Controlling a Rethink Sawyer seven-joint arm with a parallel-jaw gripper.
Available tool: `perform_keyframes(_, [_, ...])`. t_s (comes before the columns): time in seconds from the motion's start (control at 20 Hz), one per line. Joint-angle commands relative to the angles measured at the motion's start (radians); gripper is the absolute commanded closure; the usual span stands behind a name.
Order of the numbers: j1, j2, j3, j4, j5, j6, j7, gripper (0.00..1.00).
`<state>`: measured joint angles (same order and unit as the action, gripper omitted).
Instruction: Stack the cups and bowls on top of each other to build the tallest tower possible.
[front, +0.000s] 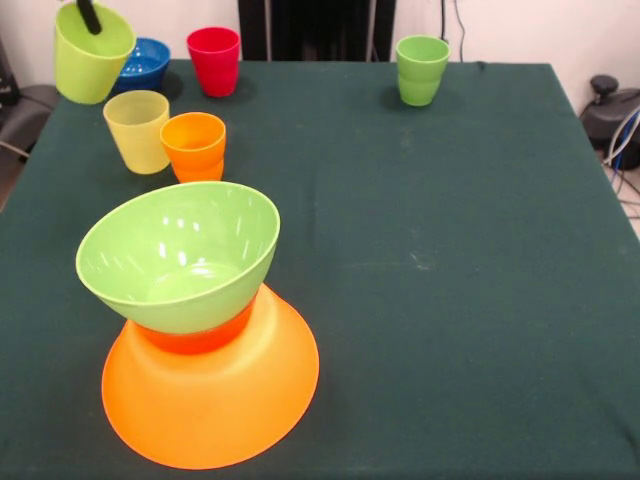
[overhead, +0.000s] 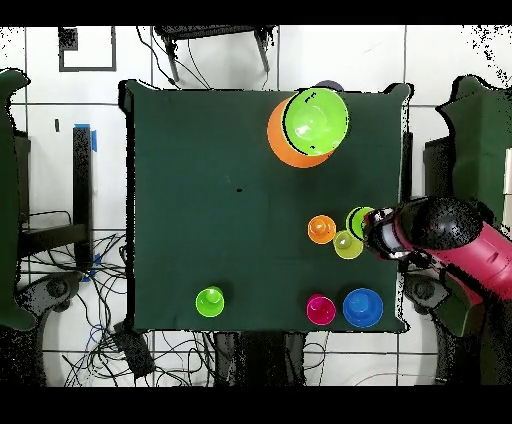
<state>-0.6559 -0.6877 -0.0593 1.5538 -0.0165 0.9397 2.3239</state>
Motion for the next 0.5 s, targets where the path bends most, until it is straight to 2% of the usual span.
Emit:
perform_keyframes(0.05, [-0.044, 0.048, 0.22, 0.053, 0.01, -0.017, -0.27, 1.0])
perform_keyframes(0.5, [-0.146, 0.043, 0.345, 0.126, 0.029, -0.028, -0.266, 1.0])
